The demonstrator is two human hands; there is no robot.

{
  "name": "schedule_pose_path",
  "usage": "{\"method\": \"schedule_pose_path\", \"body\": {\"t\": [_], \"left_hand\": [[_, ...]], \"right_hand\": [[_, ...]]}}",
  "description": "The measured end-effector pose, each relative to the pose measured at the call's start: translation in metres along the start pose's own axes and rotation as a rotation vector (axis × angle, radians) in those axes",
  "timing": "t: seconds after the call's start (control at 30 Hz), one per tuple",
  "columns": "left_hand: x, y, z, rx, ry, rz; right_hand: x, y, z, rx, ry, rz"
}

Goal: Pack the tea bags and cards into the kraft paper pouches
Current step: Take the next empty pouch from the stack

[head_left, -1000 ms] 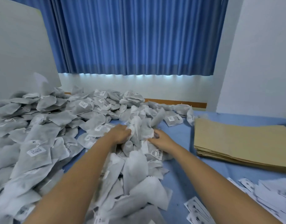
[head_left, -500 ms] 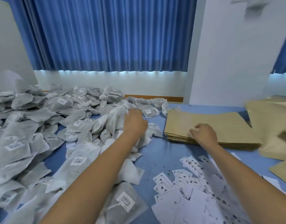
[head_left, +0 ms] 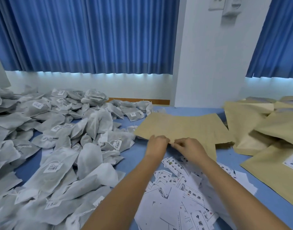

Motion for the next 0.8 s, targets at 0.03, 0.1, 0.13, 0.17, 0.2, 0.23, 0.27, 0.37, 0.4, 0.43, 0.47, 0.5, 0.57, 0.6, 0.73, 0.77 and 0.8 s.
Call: {"method": "schedule_pose_path", "body": {"t": [0.03, 0.1, 0.13, 0.17, 0.2, 0.23, 0.27, 0.37, 0.4, 0.43, 0.47, 0.5, 0.57, 0.6, 0.73, 0.77, 0.8], "left_hand": [[-0.007, 0.008, 0.001, 0.052, 0.026, 0.084], [-0.022, 0.023, 0.009, 0.159, 0.062, 0.284], [-0.03, 0.029, 0.014, 0.209, 0.077, 0.382], [-0.038, 0.034, 0.02, 0.254, 0.101, 0.446], [-0.046, 0.037, 0.025, 0.289, 0.135, 0.482], [-0.053, 0.037, 0.029, 0.323, 0.172, 0.517], [-0.059, 0.037, 0.033, 0.356, 0.203, 0.565], [-0.064, 0.033, 0.036, 0.379, 0.219, 0.69], [-0.063, 0.031, 0.034, 0.347, 0.193, 0.707], [-0.062, 0.031, 0.033, 0.312, 0.162, 0.701], [-0.06, 0.032, 0.033, 0.292, 0.146, 0.677], [-0.059, 0.034, 0.036, 0.299, 0.163, 0.659], [-0.047, 0.042, 0.05, 0.401, 0.197, 0.658], [-0.03, 0.042, 0.056, 0.414, 0.125, 0.652], [0.051, 0.022, 0.058, 0.151, -0.2, 0.639], [0.052, 0.02, 0.055, 0.108, -0.173, 0.681], [0.048, 0.02, 0.052, 0.094, -0.157, 0.712]], "right_hand": [[0.007, 0.009, 0.004, 0.055, -0.067, -0.096], [0.031, 0.027, 0.015, 0.228, -0.276, -0.306], [0.044, 0.029, 0.023, 0.274, -0.408, -0.457], [0.054, 0.026, 0.032, 0.282, -0.531, -0.638], [0.062, 0.02, 0.04, 0.295, -0.631, -0.806], [0.068, 0.019, 0.049, 0.333, -0.705, -0.917], [0.076, 0.02, 0.056, 0.395, -0.755, -0.966], [0.075, 0.012, 0.071, 0.379, -0.806, -1.171], [0.068, 0.002, 0.071, 0.282, -0.78, -1.277], [0.061, -0.008, 0.072, 0.193, -0.76, -1.358], [0.057, -0.014, 0.072, 0.152, -0.741, -1.387], [0.057, -0.015, 0.072, 0.167, -0.727, -1.373], [0.06, -0.012, 0.072, 0.262, -0.686, -1.331], [0.056, -0.012, 0.072, 0.269, -0.649, -1.344], [0.023, -0.025, 0.071, 0.039, -0.558, -1.549], [0.017, -0.025, 0.071, -0.029, -0.53, -1.6], [0.012, -0.024, 0.071, -0.103, -0.49, -1.643]]}}
Point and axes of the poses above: each hand's wrist, its own z-axis away from the middle knuckle, its own y-axis out of the back of the hand, x = y × z, the point moved 8 cm from there along -z, towards the middle knuckle, and after that the axes turned 3 degrees about -y, right-handed, at the moved point
